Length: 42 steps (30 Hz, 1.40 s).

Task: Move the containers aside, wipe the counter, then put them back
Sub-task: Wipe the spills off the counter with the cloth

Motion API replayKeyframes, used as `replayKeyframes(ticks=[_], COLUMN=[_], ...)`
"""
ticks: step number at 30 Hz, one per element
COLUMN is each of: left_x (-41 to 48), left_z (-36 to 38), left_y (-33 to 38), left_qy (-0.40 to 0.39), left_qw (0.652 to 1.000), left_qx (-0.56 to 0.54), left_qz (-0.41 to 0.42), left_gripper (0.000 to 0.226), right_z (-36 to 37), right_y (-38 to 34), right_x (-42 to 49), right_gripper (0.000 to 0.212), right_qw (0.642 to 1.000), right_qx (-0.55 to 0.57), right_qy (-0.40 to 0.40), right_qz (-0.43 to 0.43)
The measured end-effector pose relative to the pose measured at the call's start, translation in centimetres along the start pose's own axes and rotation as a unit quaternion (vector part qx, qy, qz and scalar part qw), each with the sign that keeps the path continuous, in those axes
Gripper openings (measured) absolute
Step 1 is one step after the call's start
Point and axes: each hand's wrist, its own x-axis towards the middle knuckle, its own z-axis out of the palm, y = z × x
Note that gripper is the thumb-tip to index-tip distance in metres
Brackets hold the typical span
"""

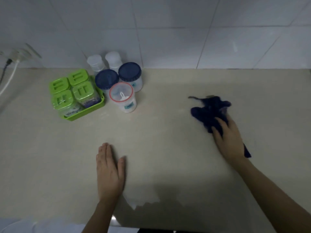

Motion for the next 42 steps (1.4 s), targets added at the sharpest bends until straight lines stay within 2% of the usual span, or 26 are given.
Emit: replayKeyframes(ticks=[3, 5, 7, 11, 13, 16, 19, 24, 26, 29, 31, 33, 37, 42], left_x=[-0.8, -0.8, -0.2, 0.3, -0.1, -0.3, -0.2, -0.1, -0.1, 0.2, 0.2, 0.1, 0.2, 0.7], left_z=[0.2, 0.7, 1.6, 3.7, 4.2, 4.6, 5.0, 5.5, 5.5, 5.8, 6.2, 6.4, 6.9, 7.0], left_y=[1.7, 4.6, 7.7, 10.9, 10.6, 10.7, 10.4, 10.5, 10.7, 10.3, 9.9, 9.6, 9.3, 9.4], left_qy=[-0.012, -0.026, -0.045, -0.087, -0.078, -0.069, -0.044, -0.004, 0.000, -0.004, -0.004, -0.002, 0.002, -0.034], left_qw=[1.000, 0.999, 0.995, 0.985, 0.987, 0.983, 0.983, 0.981, 0.983, 0.985, 0.986, 0.983, 0.981, 0.986], left_qx=[-0.005, -0.030, -0.045, -0.037, -0.050, -0.069, -0.068, -0.059, -0.074, -0.060, -0.034, 0.001, 0.019, -0.002], left_qz=[0.019, 0.036, 0.075, 0.143, 0.133, 0.154, 0.164, 0.184, 0.170, 0.160, 0.164, 0.183, 0.192, 0.162], left_gripper=[0.067, 0.068, 0.067, 0.061, 0.062, 0.064, 0.063, 0.063, 0.064, 0.064, 0.064, 0.063, 0.059, 0.062], right_z=[2.2, 4.4, 6.6, 8.0, 6.0, 0.6, -4.0, -2.4, 0.4, 6.2, 9.8, 11.3, 6.8, -3.1], right_y=[0.3, -2.4, -5.3, -7.0, -4.6, 2.0, 7.0, 4.6, 1.2, -5.5, -9.9, -11.9, -6.5, 2.7], right_x=[-0.2, -0.1, -0.2, -3.0, -4.3, -5.9, -7.8, -6.2, -4.5, -0.9, 1.4, 2.9, 2.8, -1.3], right_gripper=[0.040, 0.041, 0.044, 0.048, 0.046, 0.046, 0.045, 0.039, 0.044, 0.050, 0.050, 0.051, 0.050, 0.046], right_qw=[0.982, 0.979, 0.990, 0.985, 0.985, 0.995, 0.984, 0.951, 0.963, 0.990, 0.996, 0.998, 0.994, 0.993], right_qx=[-0.066, -0.086, -0.090, -0.102, -0.082, -0.099, -0.106, -0.116, -0.120, -0.100, -0.086, -0.056, -0.073, -0.101], right_qy=[0.068, 0.078, 0.055, -0.080, -0.082, 0.005, 0.055, 0.133, 0.110, 0.024, -0.007, -0.040, -0.056, 0.036], right_qz=[0.162, 0.168, 0.089, -0.110, -0.129, -0.002, 0.134, 0.254, 0.216, 0.094, 0.022, -0.010, -0.059, 0.051])
